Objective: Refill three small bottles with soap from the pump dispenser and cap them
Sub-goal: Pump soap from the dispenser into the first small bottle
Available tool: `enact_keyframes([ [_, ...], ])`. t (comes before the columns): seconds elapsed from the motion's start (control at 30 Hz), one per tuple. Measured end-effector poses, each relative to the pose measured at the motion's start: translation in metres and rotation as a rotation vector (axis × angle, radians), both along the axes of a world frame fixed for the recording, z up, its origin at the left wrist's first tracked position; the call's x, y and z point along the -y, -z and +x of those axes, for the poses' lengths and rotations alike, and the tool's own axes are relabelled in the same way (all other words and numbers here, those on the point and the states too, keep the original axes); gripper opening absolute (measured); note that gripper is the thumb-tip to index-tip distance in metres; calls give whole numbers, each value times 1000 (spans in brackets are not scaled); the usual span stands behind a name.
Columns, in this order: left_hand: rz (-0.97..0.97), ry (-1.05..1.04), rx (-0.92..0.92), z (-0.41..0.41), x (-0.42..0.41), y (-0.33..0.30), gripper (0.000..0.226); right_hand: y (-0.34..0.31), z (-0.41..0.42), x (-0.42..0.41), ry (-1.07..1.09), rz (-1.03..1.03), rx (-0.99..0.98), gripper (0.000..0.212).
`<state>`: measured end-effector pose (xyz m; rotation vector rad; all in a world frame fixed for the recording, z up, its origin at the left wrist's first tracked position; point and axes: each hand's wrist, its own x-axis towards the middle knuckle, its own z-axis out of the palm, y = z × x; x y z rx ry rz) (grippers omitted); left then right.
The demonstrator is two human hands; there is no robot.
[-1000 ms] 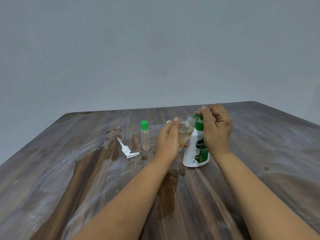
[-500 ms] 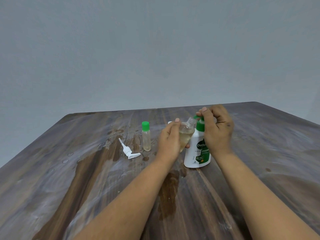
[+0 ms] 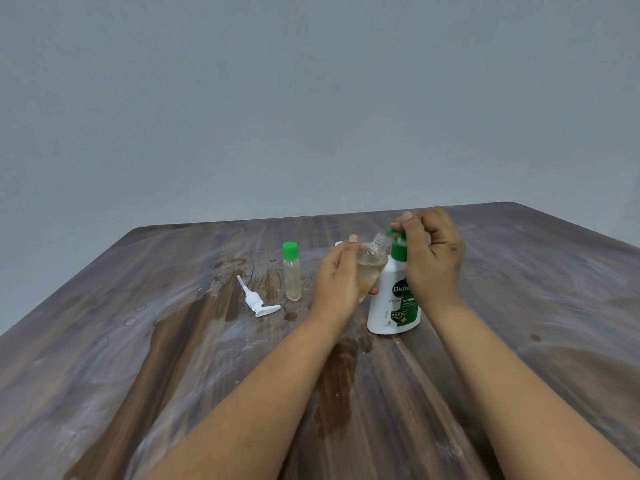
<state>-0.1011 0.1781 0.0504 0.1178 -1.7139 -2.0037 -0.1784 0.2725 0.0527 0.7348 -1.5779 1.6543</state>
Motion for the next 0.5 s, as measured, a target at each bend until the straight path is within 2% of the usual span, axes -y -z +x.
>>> enact_keyframes([
  [0.27, -8, -1, 9, -1, 0, 0, 36, 3, 2, 1, -23, -58, -2, 26],
  [0.5, -1, -2, 5, 0, 0, 0, 35, 0, 0, 1, 4, 6, -11, 26],
])
